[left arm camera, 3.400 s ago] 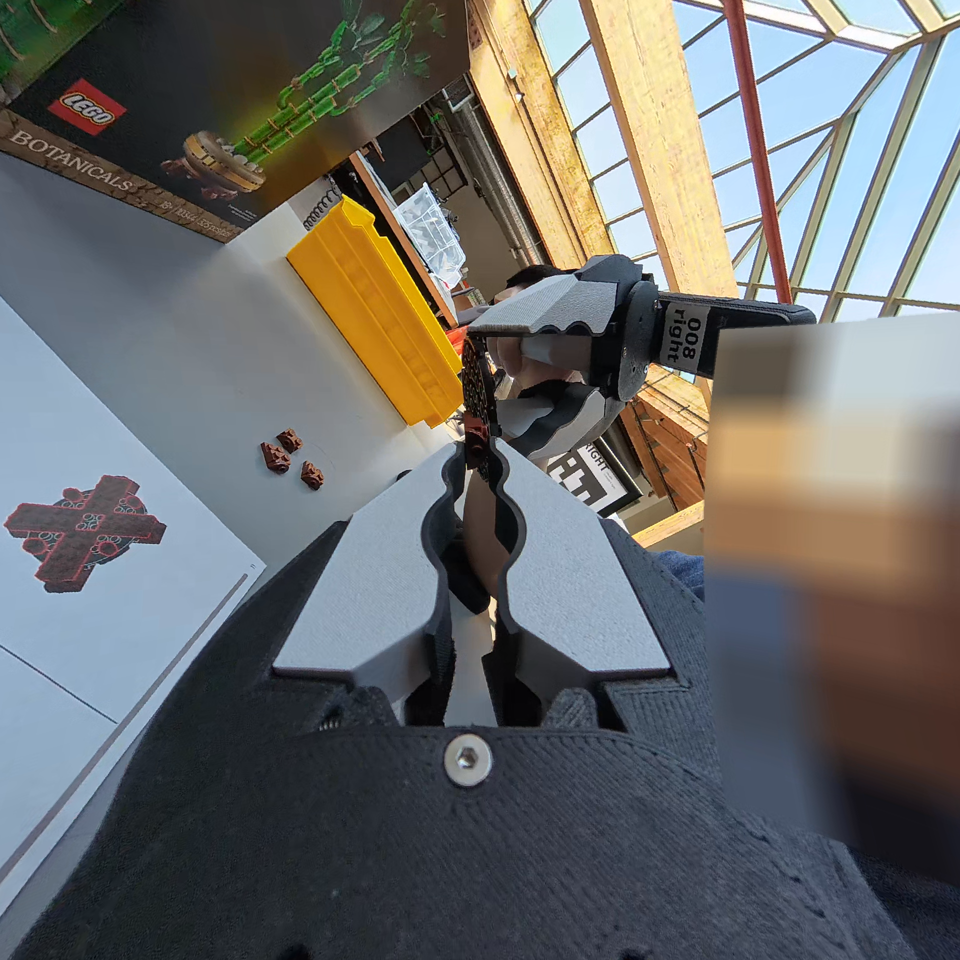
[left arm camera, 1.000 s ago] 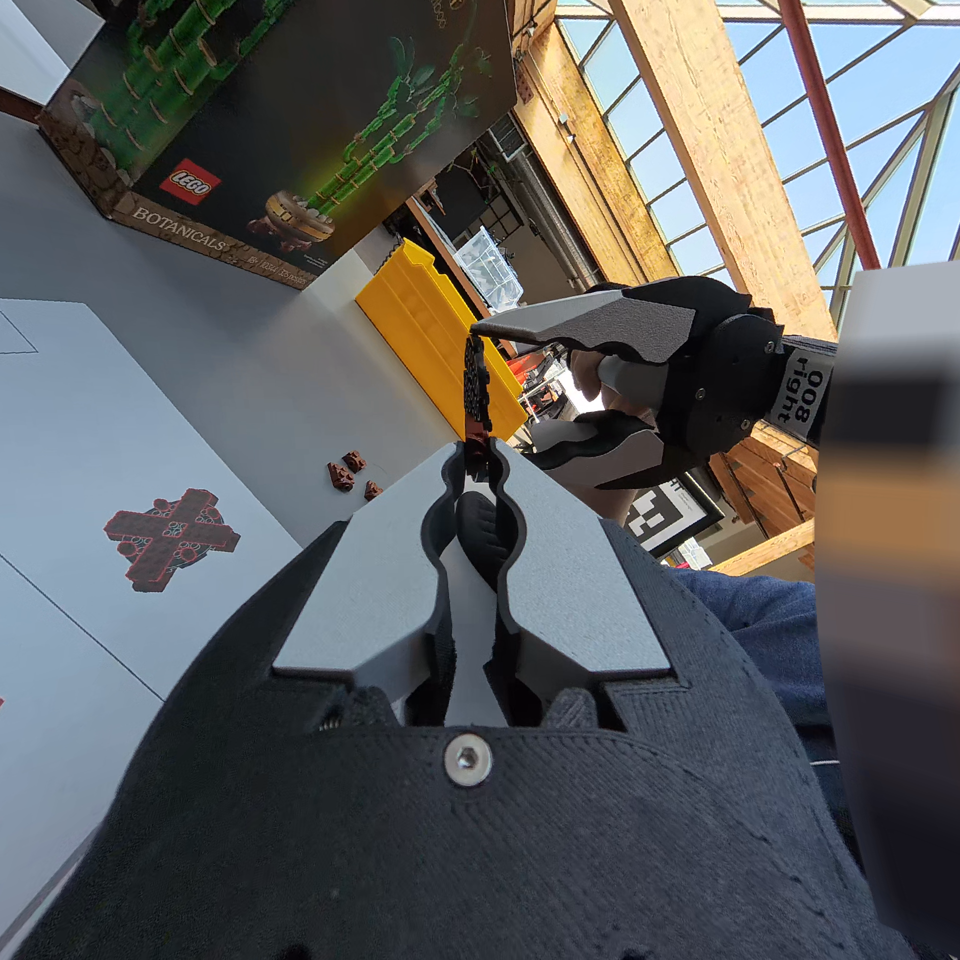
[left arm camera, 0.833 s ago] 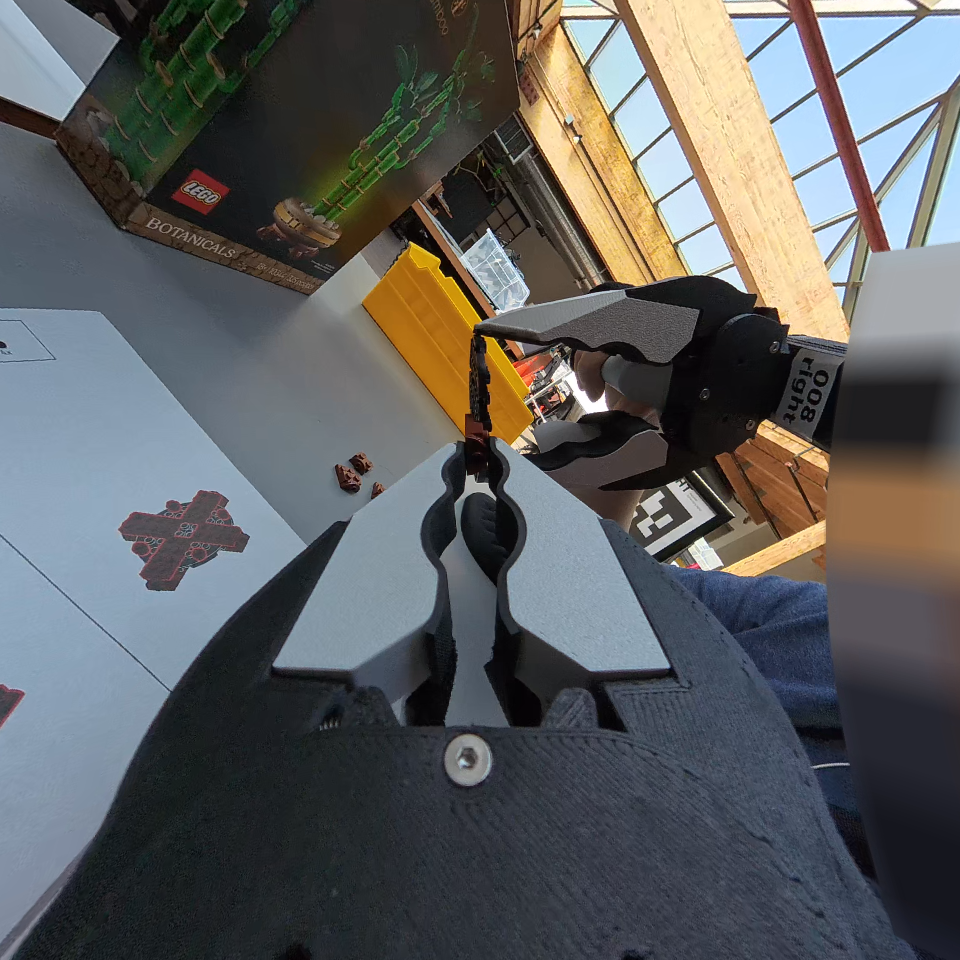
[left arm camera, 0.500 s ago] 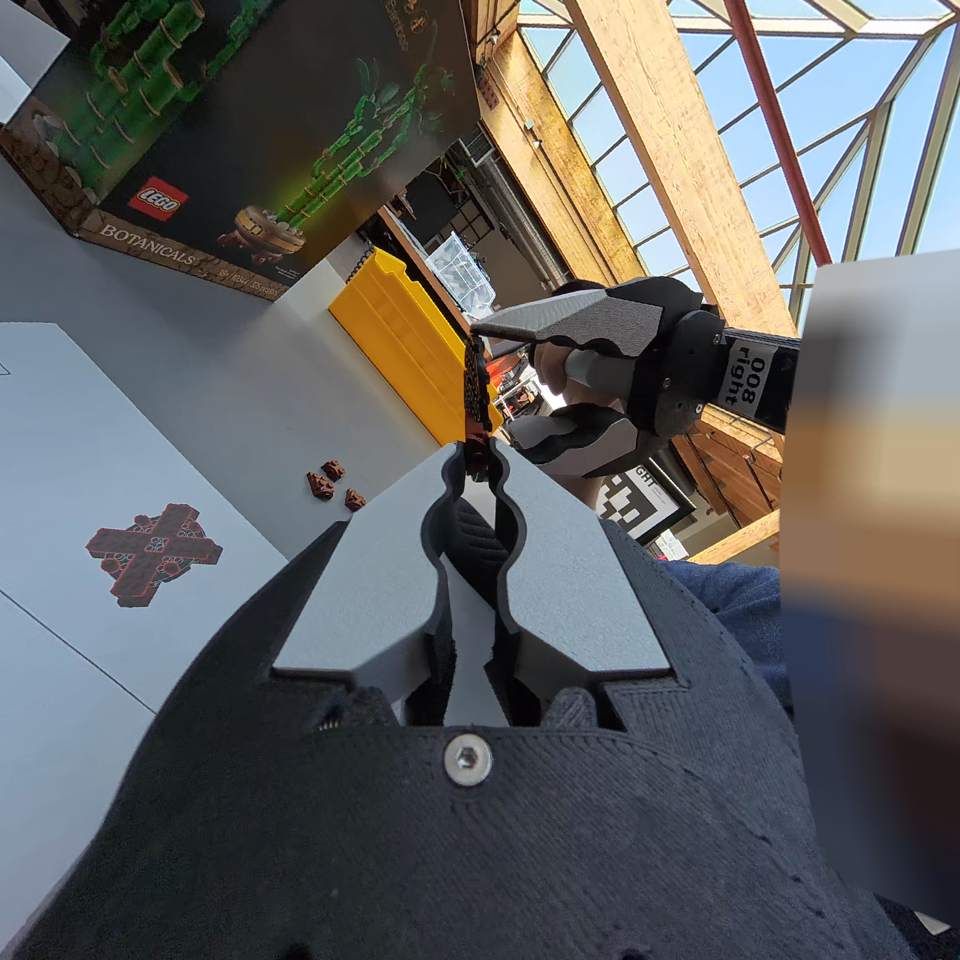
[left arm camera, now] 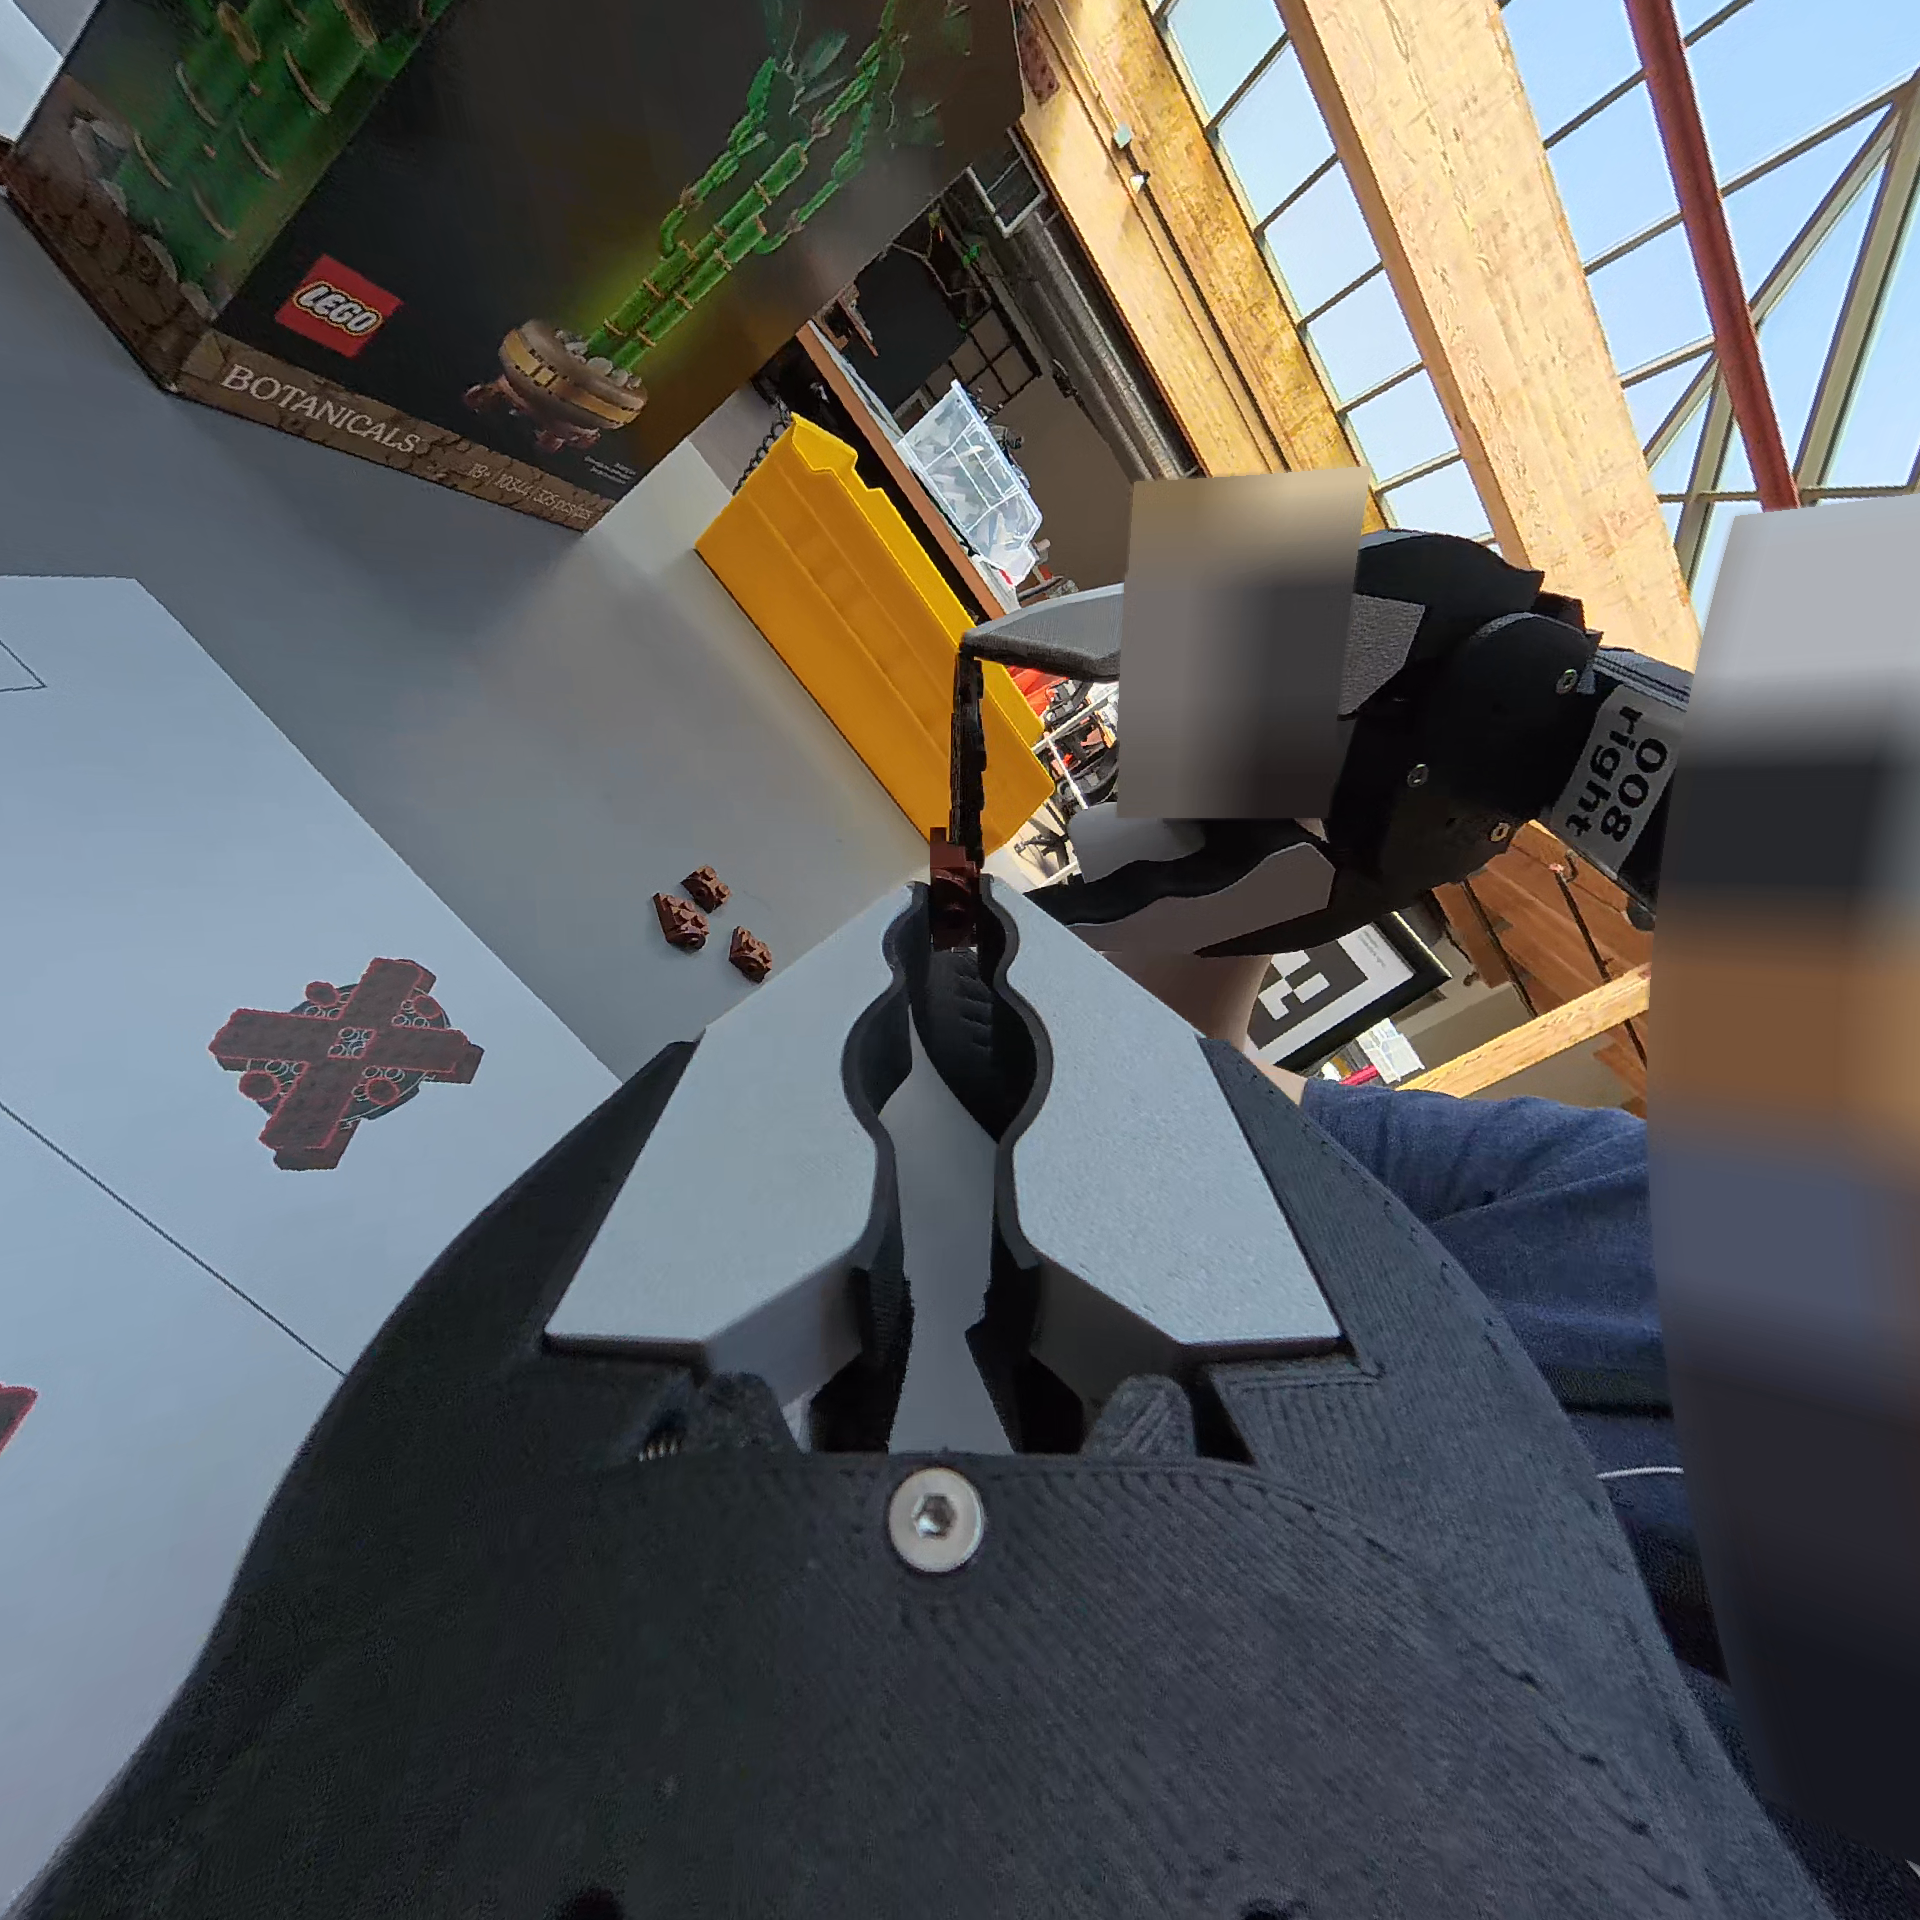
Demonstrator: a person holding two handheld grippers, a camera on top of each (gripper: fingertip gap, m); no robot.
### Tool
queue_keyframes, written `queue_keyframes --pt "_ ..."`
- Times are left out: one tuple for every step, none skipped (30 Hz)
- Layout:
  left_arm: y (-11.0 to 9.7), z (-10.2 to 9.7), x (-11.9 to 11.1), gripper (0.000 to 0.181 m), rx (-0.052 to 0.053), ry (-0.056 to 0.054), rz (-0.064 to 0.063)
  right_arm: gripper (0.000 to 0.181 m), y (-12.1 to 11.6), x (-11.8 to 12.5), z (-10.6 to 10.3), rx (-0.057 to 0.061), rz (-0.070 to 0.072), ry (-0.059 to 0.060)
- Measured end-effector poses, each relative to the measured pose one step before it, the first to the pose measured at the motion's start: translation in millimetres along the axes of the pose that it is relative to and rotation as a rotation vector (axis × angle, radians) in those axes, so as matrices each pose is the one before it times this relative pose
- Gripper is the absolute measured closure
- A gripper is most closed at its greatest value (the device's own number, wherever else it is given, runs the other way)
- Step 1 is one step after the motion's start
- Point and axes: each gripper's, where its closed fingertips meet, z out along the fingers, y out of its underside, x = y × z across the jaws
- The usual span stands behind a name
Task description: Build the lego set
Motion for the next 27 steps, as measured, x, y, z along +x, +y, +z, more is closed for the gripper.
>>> queue_keyframes --pt "0.19 0.35 -0.28 0.176 0.0002 -0.0036 0.0025 0.118 0.88 -0.59 0.97 -0.0071 0.0061 -0.0052" --pt "0.26 0.22 -0.35 0.176 0.0002 -0.0016 -0.0024 0.118 0.54 -0.34 0.67 -0.0056 0.0042 -0.0030" --pt "0.21 0.37 -0.09 0.176 0.0005 0.0005 -0.0002 0.118 0.49 0.03 0.43 -0.0038 0.0015 -0.0003" --pt "0.48 0.24 0.09 0.176 -0.0029 0.0004 0.0000 0.118 0.62 -0.69 0.53 -0.0037 0.0059 -0.0056" --pt "0.30 0.06 -0.36 0.176 -0.0027 -0.0041 0.0015 0.118 -0.03 -0.02 0.28 -0.0025 0.0016 0.0000" --pt "-0.17 -0.37 -0.68 0.176 0.0008 -0.0089 0.0078 0.118 -0.37 0.72 0.12 -0.0007 -0.0047 0.0071" --pt "-0.28 -0.59 -0.47 0.176 -0.0002 -0.0098 0.0128 0.118 -0.68 0.16 -0.08 0.0004 -0.0034 0.0030" --pt "-0.33 -0.71 0.09 0.176 -0.0011 -0.0084 0.0151 0.118 -0.91 0.43 -0.33 0.0038 -0.0010 0.0029" --pt "-0.98 -0.84 0.73 0.176 0.0014 -0.0060 0.0168 0.118 -1.08 0.95 -0.61 0.0092 -0.0018 0.0046" --pt "-1.23 -0.87 0.89 0.176 0.0026 -0.0057 0.0162 0.118 -1.20 1.29 -0.96 0.0132 -0.0040 0.0065" --pt "-0.95 -0.87 0.77 0.176 -0.0001 -0.0063 0.0160 0.118 -1.22 0.92 -1.01 0.0148 -0.0057 0.0047" --pt "-0.90 -0.86 0.25 0.176 -0.0009 -0.0091 0.0174 0.118 -1.23 1.04 -1.03 0.0147 -0.0049 0.0059" --pt "-1.34 -0.83 0.62 0.176 0.0028 -0.0082 0.0211 0.118 -1.16 1.51 -1.14 0.0131 -0.0041 0.0087" --pt "-1.45 -0.90 0.69 0.176 0.0026 -0.0070 0.0189 0.118 -1.42 1.44 -1.30 0.0134 -0.0061 0.0090" --pt "-1.33 -0.84 0.75 0.176 0.0023 -0.0066 0.0164 0.118 -1.62 1.35 -1.43 0.0142 -0.0129 0.0126" --pt "-1.18 -0.85 0.62 0.176 0.0025 -0.0060 0.0142 0.118 -1.88 1.13 -1.91 0.0157 -0.0174 0.0137" --pt "-0.97 -0.52 0.38 0.175 0.0030 -0.0060 0.0119 0.118 -1.79 0.97 -2.15 0.0150 -0.0157 0.0130" --pt "-1.36 -0.39 0.86 0.175 0.0072 0.0000 0.0073 0.118 -1.57 1.44 -2.21 0.0138 -0.0097 0.0144" --pt "-1.99 -0.39 2.09 0.175 0.0128 0.0109 0.0012 0.118 -1.25 1.87 -1.88 0.0097 -0.0043 0.0173" --pt "-2.09 -0.34 2.33 0.175 0.0138 0.0157 -0.0046 0.118 -1.41 1.46 -1.57 0.0090 -0.0005 0.0152" --pt "-1.67 -0.61 0.93 0.176 0.0110 0.0082 -0.0073 0.118 -1.66 1.10 -1.21 0.0099 0.0012 0.0146" --pt "-1.16 -0.56 0.49 0.176 0.0079 0.0057 -0.0023 0.118 -1.43 0.12 -0.86 0.0072 0.0034 0.0096" --pt "-0.54 -0.08 1.31 0.176 0.0035 0.0082 0.0055 0.118 -0.18 0.33 -0.73 -0.0002 0.0000 0.0117" --pt "-0.82 0.42 1.98 0.176 0.0037 0.0081 0.0108 0.118 0.49 0.67 -0.81 -0.0023 0.0014 0.0114" --pt "-1.00 0.60 2.42 0.176 0.0049 0.0050 0.0116 0.118 0.43 1.05 -1.12 -0.0040 0.0096 0.0116" --pt "-1.67 0.76 3.90 0.176 0.0074 0.0102 0.0160 0.118 0.17 1.49 -1.59 -0.0026 0.0035 0.0194" --pt "-1.06 0.71 3.96 0.176 0.0046 0.0067 0.0194 0.119 -0.59 0.96 -2.62 0.0026 -0.0113 0.0249"
